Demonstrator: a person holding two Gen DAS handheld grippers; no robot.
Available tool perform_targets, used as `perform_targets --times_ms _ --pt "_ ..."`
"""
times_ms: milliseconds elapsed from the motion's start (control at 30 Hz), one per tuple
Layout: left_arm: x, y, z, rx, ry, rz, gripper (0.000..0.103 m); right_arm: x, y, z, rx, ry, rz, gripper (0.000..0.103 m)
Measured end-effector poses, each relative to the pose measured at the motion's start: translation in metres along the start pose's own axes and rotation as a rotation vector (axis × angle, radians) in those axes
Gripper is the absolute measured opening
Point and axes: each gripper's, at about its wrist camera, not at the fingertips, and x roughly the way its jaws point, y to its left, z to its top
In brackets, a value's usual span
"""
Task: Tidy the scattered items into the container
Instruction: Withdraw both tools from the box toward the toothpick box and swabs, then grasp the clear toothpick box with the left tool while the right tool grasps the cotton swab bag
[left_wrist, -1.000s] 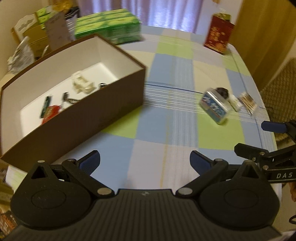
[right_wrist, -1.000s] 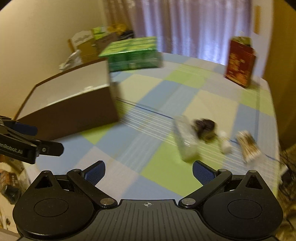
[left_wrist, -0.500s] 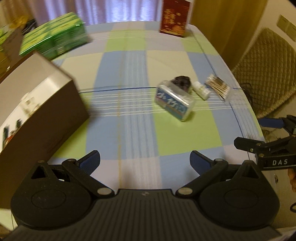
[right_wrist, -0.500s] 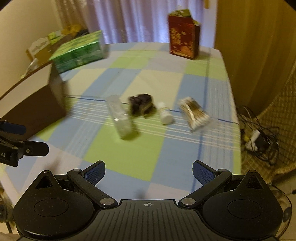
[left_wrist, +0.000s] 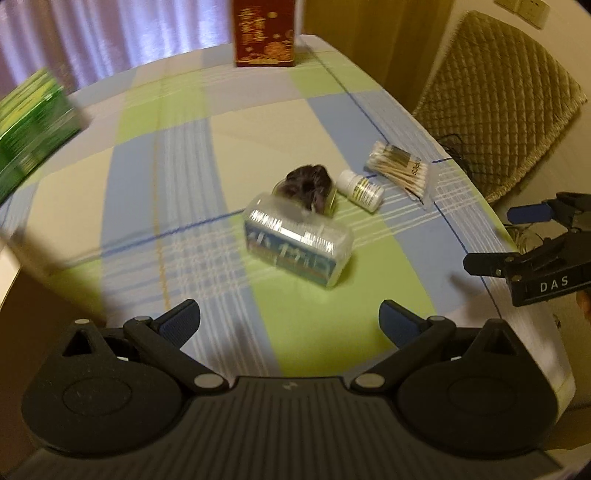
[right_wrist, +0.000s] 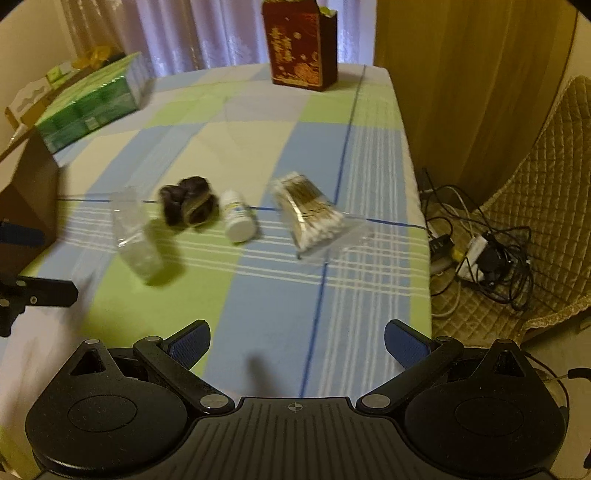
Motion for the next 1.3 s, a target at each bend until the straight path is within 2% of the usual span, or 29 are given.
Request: perform_targets --times_ms 267,633,700,733,800,1167,1233,1300 --pt "0.033 0.009 0.022 0.098 -0.015 -0.085 0.102 0.023 -0.016 0.009 -0.01 0.023 -0.015 0.103" --pt "0.06 0.003 0.04 0.233 -0.07 -0.133 0.102 0.045 -0.033 0.026 -0.056 0.034 -0.032 0.103" --pt "0.061 0.001 0.037 0.266 -0.087 -0.145 0.096 0.047 -0.035 0.031 -0.072 0.03 -0.026 0.103" --pt "0.06 0.0 0.036 0.287 -0.097 -0.146 0.087 0.048 -0.035 0.033 -0.084 0.025 -0.021 0.103" --pt "0.059 -0.001 0.033 0.307 -0.111 -0.137 0.085 0.05 -0.036 0.038 -0.113 0.013 -0.01 0.103" --pt "0.036 0.016 0.02 0.156 -0.12 -0.059 0.085 0.077 -0.025 0.068 -0.299 -0.082 0.057 0.103" --pt "0.031 0.018 0.017 0.13 -0.118 -0.048 0.085 0.085 -0.021 0.072 -0.342 -0.093 0.068 0.072" --pt "0.027 0.02 0.014 0.103 -0.116 -0.039 0.085 0.096 -0.02 0.075 -0.36 -0.075 0.063 0.071"
